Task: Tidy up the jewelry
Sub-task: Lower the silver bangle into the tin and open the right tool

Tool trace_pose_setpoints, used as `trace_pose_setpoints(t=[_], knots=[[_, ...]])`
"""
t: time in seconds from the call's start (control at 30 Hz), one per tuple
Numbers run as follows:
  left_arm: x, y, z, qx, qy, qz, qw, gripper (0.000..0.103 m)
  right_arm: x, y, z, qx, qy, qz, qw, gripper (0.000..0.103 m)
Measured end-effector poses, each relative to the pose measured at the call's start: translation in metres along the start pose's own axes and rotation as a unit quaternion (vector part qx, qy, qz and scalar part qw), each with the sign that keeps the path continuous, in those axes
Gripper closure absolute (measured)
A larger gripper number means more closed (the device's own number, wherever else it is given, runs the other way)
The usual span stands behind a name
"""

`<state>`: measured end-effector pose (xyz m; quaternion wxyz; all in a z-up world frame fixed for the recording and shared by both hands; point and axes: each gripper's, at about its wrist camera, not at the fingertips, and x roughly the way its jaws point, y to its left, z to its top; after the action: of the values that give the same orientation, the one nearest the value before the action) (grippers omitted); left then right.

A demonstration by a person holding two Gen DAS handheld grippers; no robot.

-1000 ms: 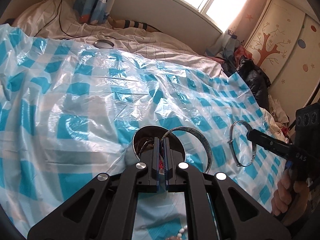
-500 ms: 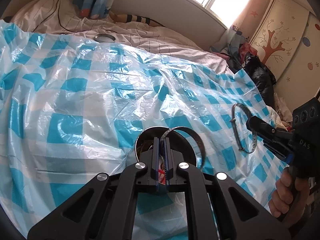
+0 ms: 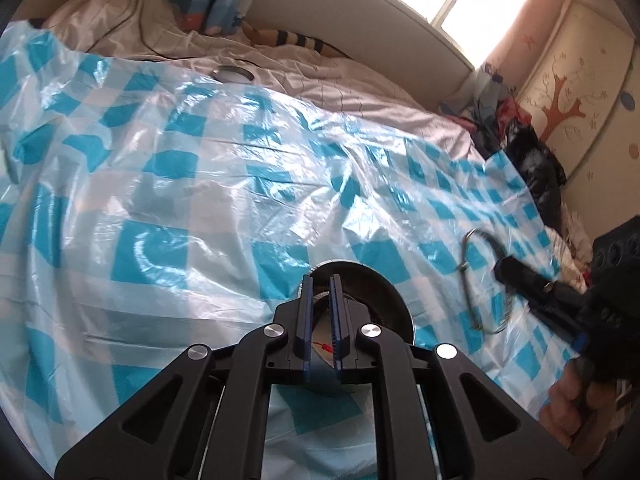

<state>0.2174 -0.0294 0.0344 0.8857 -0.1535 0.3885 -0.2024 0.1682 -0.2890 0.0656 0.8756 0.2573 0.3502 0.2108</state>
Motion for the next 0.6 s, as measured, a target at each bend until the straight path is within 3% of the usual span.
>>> trace_pose_setpoints(t=[0.27, 0.37, 0.53, 0.6], knots=[[-0.029, 0.012, 0.004, -0.044, -0.017, -0.028, 0.9985, 0.096, 0.040, 0.015, -0.011, -0.025, 0.030, -0.021, 0.999, 0.093], [-0.038, 0.010, 0.005, -0.041, -0.020, -0.036, 0.9983, 0.096, 0.061, 0.016, -0.015, -0.047, 0.052, -0.066, 0.995, 0.072], [-0.050, 0.004, 0.003, -0.023, -0.021, -0.033, 0.9990, 0.094, 0.053, 0.015, -0.011, -0.041, 0.039, -0.077, 0.995, 0.072], [-0.052, 0.001, 0.002, -0.009, -0.016, -0.029, 0.9994, 0.093, 0.042, 0.019, -0.009, -0.045, 0.030, -0.077, 0.996, 0.065]])
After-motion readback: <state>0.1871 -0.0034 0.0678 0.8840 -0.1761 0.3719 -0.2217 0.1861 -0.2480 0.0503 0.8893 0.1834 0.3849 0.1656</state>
